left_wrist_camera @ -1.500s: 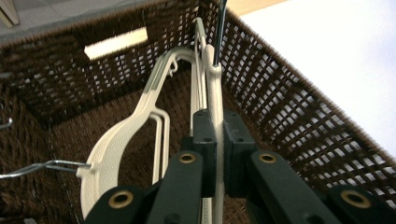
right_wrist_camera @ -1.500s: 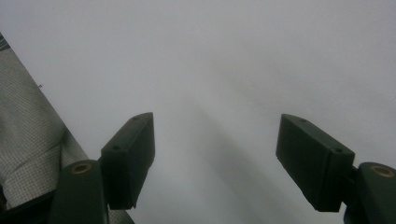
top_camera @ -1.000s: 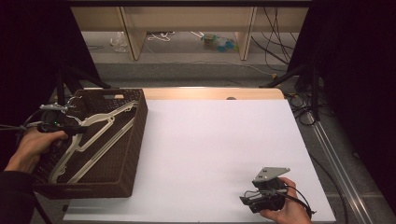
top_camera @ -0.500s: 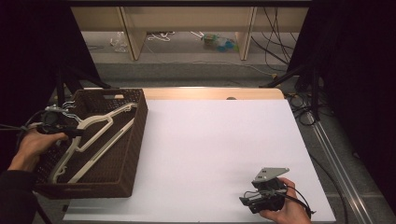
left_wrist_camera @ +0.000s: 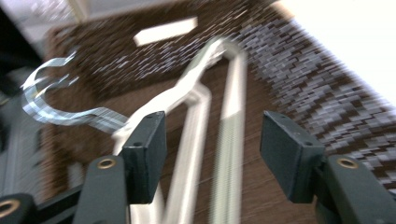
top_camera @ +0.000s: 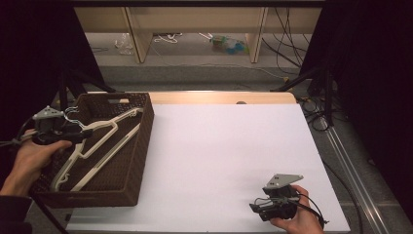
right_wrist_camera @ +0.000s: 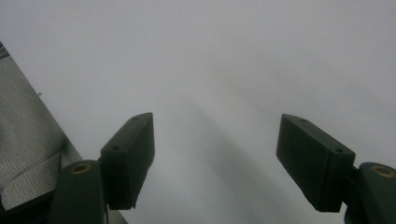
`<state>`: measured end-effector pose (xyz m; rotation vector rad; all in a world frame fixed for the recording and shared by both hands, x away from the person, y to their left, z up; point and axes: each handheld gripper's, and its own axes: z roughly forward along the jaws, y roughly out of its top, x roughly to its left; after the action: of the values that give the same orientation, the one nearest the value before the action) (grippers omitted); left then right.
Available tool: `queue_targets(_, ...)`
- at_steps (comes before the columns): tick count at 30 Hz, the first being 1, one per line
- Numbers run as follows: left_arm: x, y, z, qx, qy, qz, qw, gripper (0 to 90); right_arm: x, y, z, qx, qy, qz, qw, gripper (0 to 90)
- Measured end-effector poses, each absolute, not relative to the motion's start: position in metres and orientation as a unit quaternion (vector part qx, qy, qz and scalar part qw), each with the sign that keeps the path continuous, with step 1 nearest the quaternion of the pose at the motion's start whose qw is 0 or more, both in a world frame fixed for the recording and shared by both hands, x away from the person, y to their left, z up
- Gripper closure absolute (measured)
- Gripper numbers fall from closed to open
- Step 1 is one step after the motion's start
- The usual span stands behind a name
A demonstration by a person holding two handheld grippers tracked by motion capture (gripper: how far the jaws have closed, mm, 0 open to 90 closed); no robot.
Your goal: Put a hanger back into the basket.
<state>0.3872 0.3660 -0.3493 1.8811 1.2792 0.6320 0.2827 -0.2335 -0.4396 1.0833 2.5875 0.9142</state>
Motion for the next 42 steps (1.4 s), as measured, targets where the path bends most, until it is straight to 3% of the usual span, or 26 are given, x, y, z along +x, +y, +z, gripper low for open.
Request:
queue_targets(12,0.339,0.272,-0.344,0.731,0.396,0.21,0.515,36.7,0.283,-0.235,-0.437,0.371,0.864,0.324,0.107,28.4)
queue_targets(28,0.309,0.197,-0.392,0.745,0.328,0.173,0.555,26.5,0.284,-0.238,-0.429,0.364,0.833,0.39,0.149,23.4)
queue_targets(33,0.302,0.185,-0.402,0.764,0.301,0.177,0.543,22.7,0.282,-0.236,-0.427,0.357,0.816,0.426,0.159,19.2)
queue_targets(42,0.287,0.179,-0.418,0.751,0.308,0.17,0.559,17.4,0.28,-0.235,-0.429,0.342,0.797,0.469,0.169,16.6)
